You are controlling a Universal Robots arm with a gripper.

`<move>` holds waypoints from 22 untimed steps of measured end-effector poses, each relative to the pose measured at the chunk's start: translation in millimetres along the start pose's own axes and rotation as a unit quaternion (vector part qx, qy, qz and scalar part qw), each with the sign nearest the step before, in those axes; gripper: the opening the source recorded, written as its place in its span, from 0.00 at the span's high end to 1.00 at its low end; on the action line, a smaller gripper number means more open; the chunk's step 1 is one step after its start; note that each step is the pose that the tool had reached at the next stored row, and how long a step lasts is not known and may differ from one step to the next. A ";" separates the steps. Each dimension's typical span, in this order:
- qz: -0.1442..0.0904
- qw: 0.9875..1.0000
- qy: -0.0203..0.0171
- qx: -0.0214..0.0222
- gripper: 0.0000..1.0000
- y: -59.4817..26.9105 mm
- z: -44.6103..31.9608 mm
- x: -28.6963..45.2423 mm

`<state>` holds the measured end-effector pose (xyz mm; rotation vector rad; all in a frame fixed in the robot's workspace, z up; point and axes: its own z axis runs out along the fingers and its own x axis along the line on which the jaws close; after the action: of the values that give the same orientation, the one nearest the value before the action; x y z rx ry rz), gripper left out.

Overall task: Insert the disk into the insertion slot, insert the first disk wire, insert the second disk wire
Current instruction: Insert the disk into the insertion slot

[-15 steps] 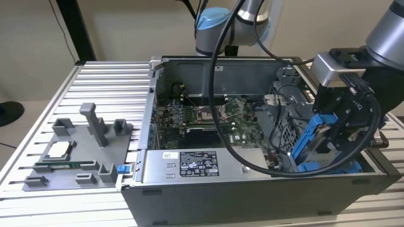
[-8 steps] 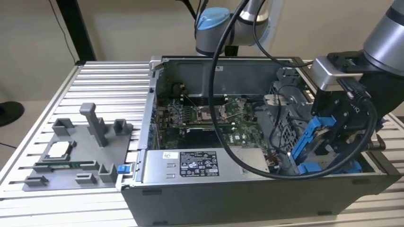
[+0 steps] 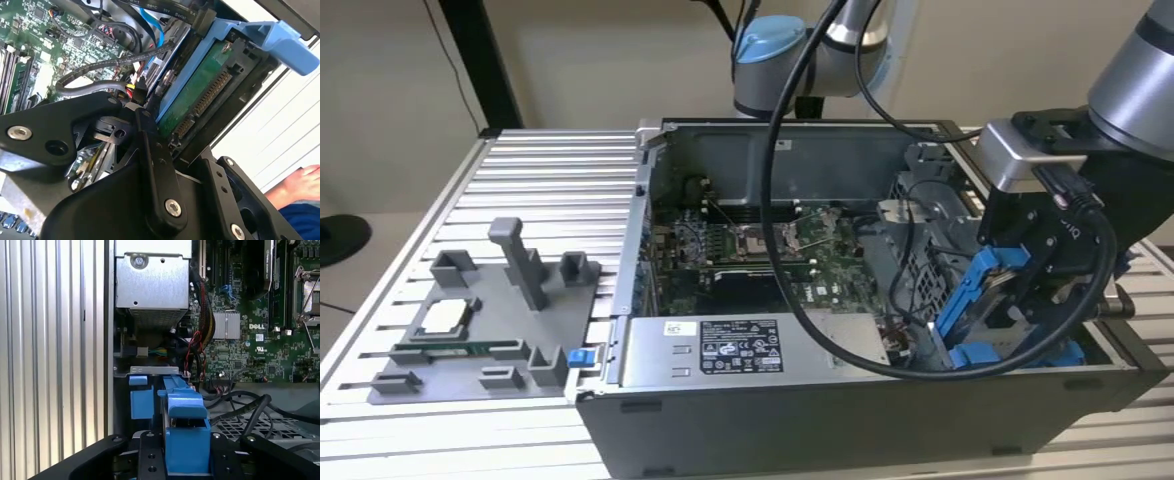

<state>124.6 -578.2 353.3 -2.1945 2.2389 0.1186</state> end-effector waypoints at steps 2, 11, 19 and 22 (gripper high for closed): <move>0.000 1.000 0.000 0.000 1.00 0.0 0.1 0.0; 0.000 1.000 -0.001 0.000 0.00 -0.1 0.8 -0.2; 0.000 1.000 0.000 0.000 0.00 0.1 -2.8 -0.2; 0.000 1.000 0.000 0.000 0.00 0.4 -7.0 -0.4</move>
<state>124.6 -578.2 360.3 -2.1945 2.2389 0.1186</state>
